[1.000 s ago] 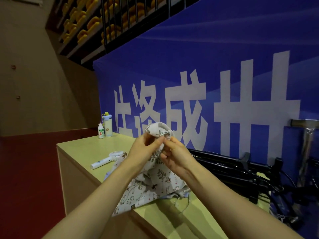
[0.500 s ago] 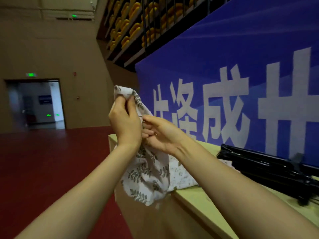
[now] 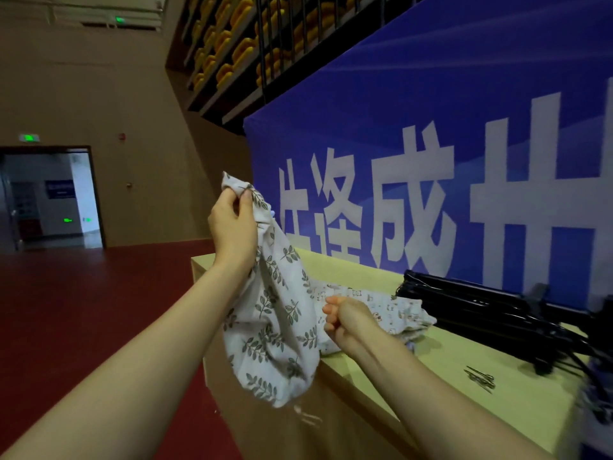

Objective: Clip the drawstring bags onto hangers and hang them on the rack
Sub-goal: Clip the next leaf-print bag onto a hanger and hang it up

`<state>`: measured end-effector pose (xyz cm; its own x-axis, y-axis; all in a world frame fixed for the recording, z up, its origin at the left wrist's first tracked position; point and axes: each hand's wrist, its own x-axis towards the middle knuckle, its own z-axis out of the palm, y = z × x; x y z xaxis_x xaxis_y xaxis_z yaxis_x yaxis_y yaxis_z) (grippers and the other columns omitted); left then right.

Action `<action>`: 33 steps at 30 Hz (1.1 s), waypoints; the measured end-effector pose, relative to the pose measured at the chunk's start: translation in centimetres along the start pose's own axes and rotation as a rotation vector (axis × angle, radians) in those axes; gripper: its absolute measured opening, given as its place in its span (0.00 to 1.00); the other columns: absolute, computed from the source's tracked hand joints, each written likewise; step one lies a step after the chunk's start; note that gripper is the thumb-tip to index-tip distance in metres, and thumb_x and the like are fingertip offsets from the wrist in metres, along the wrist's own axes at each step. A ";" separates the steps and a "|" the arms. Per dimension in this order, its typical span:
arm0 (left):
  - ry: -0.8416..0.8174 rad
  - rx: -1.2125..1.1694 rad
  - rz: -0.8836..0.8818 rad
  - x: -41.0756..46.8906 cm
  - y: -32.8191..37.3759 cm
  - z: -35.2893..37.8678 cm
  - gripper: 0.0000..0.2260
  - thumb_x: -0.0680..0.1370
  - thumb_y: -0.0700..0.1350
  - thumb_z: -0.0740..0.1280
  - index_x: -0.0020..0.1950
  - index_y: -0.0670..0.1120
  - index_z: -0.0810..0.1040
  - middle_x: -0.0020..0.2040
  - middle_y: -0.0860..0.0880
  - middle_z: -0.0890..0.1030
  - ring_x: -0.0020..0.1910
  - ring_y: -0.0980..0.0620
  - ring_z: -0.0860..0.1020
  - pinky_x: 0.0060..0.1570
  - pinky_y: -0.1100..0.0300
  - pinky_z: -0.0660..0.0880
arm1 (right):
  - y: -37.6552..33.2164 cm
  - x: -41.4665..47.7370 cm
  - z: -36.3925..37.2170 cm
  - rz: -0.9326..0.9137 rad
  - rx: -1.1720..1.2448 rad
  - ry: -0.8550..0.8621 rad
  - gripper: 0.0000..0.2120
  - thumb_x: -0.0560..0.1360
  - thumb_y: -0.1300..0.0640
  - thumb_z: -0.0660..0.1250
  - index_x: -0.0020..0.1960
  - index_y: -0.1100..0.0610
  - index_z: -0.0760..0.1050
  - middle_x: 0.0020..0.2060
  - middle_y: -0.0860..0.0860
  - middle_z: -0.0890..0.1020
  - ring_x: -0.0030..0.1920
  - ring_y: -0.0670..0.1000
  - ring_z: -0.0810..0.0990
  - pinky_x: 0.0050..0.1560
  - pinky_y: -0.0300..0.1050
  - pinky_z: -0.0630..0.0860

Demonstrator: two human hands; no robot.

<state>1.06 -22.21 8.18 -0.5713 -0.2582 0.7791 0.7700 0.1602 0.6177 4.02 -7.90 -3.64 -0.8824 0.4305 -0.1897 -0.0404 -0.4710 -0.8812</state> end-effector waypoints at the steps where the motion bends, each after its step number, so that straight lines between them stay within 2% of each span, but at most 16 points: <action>1: 0.017 -0.012 -0.001 0.2 0.2 0.3 0.16 0.81 0.42 0.59 0.33 0.50 0.66 0.30 0.54 0.68 0.25 0.63 0.68 0.26 0.73 0.64 | 0.4 0.3 -0.6 -0.005 -0.077 0.005 0.16 0.78 0.68 0.45 0.42 0.62 0.70 0.29 0.53 0.68 0.25 0.47 0.58 0.20 0.36 0.57; 5: 0.068 -0.104 -0.046 1.1 0.9 2.1 0.16 0.81 0.42 0.58 0.33 0.50 0.65 0.32 0.54 0.69 0.27 0.63 0.67 0.27 0.75 0.65 | 1.2 1.6 -2.4 0.057 -0.179 -0.045 0.11 0.78 0.60 0.51 0.39 0.60 0.67 0.24 0.50 0.63 0.23 0.47 0.56 0.24 0.38 0.54; 8: 0.037 -0.235 -0.107 1.9 1.2 3.1 0.15 0.81 0.43 0.57 0.34 0.49 0.67 0.33 0.53 0.69 0.31 0.61 0.66 0.27 0.74 0.65 | 1.9 1.5 -3.1 0.124 -0.278 -0.206 0.25 0.77 0.38 0.52 0.36 0.58 0.71 0.24 0.50 0.67 0.22 0.47 0.62 0.24 0.36 0.57; 11: -0.026 -0.282 -0.130 2.6 1.3 3.7 0.14 0.81 0.44 0.57 0.35 0.49 0.68 0.33 0.53 0.69 0.32 0.59 0.66 0.30 0.69 0.65 | 3.1 1.4 -3.2 0.190 -0.294 -0.338 0.27 0.78 0.38 0.52 0.37 0.56 0.76 0.29 0.52 0.76 0.23 0.47 0.72 0.24 0.35 0.69; 13: -0.051 -0.305 -0.146 2.8 1.3 3.8 0.14 0.81 0.46 0.57 0.36 0.49 0.69 0.33 0.52 0.69 0.33 0.58 0.67 0.32 0.67 0.66 | 3.3 1.1 -2.8 0.173 -0.142 -0.426 0.26 0.76 0.37 0.56 0.50 0.57 0.81 0.45 0.58 0.83 0.41 0.54 0.83 0.47 0.49 0.81; 15: -0.059 -0.327 -0.179 2.9 0.9 3.6 0.13 0.81 0.47 0.57 0.36 0.49 0.70 0.33 0.53 0.70 0.33 0.58 0.68 0.33 0.67 0.67 | 2.4 0.5 -2.3 0.181 0.001 -0.472 0.36 0.70 0.30 0.60 0.59 0.60 0.80 0.56 0.63 0.81 0.57 0.62 0.79 0.66 0.61 0.69; 16: -0.050 -0.321 -0.207 3.0 0.4 3.4 0.13 0.81 0.47 0.57 0.36 0.49 0.70 0.33 0.53 0.70 0.33 0.58 0.69 0.34 0.65 0.68 | 1.8 0.3 -2.1 0.134 0.060 -0.457 0.35 0.70 0.31 0.61 0.58 0.60 0.80 0.54 0.63 0.82 0.58 0.63 0.78 0.65 0.60 0.70; 18: 0.002 -0.287 -0.278 3.0 -1.2 2.7 0.14 0.81 0.48 0.57 0.36 0.49 0.71 0.33 0.52 0.71 0.34 0.55 0.70 0.37 0.59 0.69 | 0.0 0.6 -1.9 0.028 0.076 -0.364 0.24 0.73 0.40 0.64 0.50 0.61 0.80 0.40 0.60 0.86 0.47 0.59 0.82 0.51 0.50 0.77; 20: 0.058 -0.168 -0.355 2.8 -3.1 1.9 0.14 0.81 0.48 0.57 0.36 0.46 0.72 0.34 0.48 0.73 0.35 0.50 0.72 0.41 0.55 0.70 | -1.6 0.8 -2.0 -0.049 -0.019 -0.303 0.26 0.65 0.39 0.73 0.54 0.57 0.79 0.48 0.54 0.85 0.49 0.56 0.81 0.53 0.48 0.75; 22: 0.122 0.142 -0.456 2.1 -5.1 1.2 0.12 0.79 0.47 0.60 0.47 0.39 0.75 0.47 0.38 0.79 0.48 0.39 0.78 0.53 0.50 0.73 | -2.8 1.5 -2.2 -0.155 -0.159 -0.242 0.23 0.69 0.41 0.71 0.58 0.53 0.74 0.55 0.48 0.78 0.53 0.51 0.75 0.56 0.42 0.69; 24: 0.146 0.477 -0.570 0.6 -5.7 0.8 0.17 0.76 0.43 0.64 0.62 0.38 0.68 0.65 0.35 0.70 0.64 0.36 0.70 0.66 0.47 0.67 | -3.9 1.5 -1.9 -0.201 -0.213 -0.258 0.12 0.77 0.50 0.65 0.56 0.55 0.74 0.47 0.49 0.80 0.45 0.49 0.79 0.47 0.39 0.76; 25: 0.125 0.601 -0.510 -0.3 -5.6 0.8 0.19 0.75 0.40 0.65 0.64 0.39 0.66 0.67 0.36 0.67 0.66 0.36 0.67 0.66 0.47 0.64 | -4.2 1.5 -1.5 -0.169 -0.183 -0.281 0.12 0.78 0.51 0.64 0.56 0.58 0.76 0.45 0.51 0.83 0.42 0.51 0.82 0.45 0.41 0.80; 27: 0.005 0.630 -0.252 -1.7 -5.2 1.7 0.14 0.73 0.39 0.67 0.57 0.43 0.71 0.62 0.39 0.70 0.61 0.39 0.70 0.60 0.49 0.67 | -4.7 1.0 -0.1 -0.122 -0.168 -0.325 0.13 0.80 0.51 0.60 0.48 0.60 0.77 0.30 0.52 0.81 0.27 0.48 0.80 0.29 0.38 0.78; 29: -0.334 0.321 -0.193 -3.3 -4.2 3.2 0.03 0.76 0.44 0.66 0.44 0.47 0.74 0.50 0.43 0.77 0.48 0.44 0.75 0.48 0.52 0.71 | -5.0 1.1 1.2 -0.073 -0.111 -0.347 0.15 0.81 0.51 0.56 0.40 0.56 0.73 0.21 0.47 0.72 0.18 0.43 0.70 0.18 0.33 0.67; 31: -0.701 0.168 -0.241 -4.8 -3.1 4.4 0.13 0.77 0.55 0.63 0.41 0.46 0.72 0.39 0.47 0.77 0.40 0.49 0.74 0.40 0.56 0.70 | -5.4 0.6 2.2 -0.084 -0.028 -0.361 0.15 0.82 0.51 0.54 0.47 0.58 0.75 0.29 0.51 0.75 0.28 0.46 0.75 0.28 0.36 0.73; 33: -0.817 0.230 -0.243 -5.4 -2.6 4.8 0.19 0.74 0.63 0.63 0.40 0.46 0.70 0.35 0.50 0.73 0.35 0.52 0.70 0.35 0.60 0.67 | -5.5 0.1 2.0 -0.055 0.038 -0.390 0.24 0.81 0.45 0.51 0.55 0.64 0.74 0.42 0.57 0.81 0.44 0.52 0.81 0.46 0.45 0.78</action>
<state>0.79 -16.70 2.91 -0.8041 0.4381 0.4020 0.5747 0.3996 0.7142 3.24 -6.85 2.08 -0.9900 0.1348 0.0423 -0.1034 -0.4865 -0.8675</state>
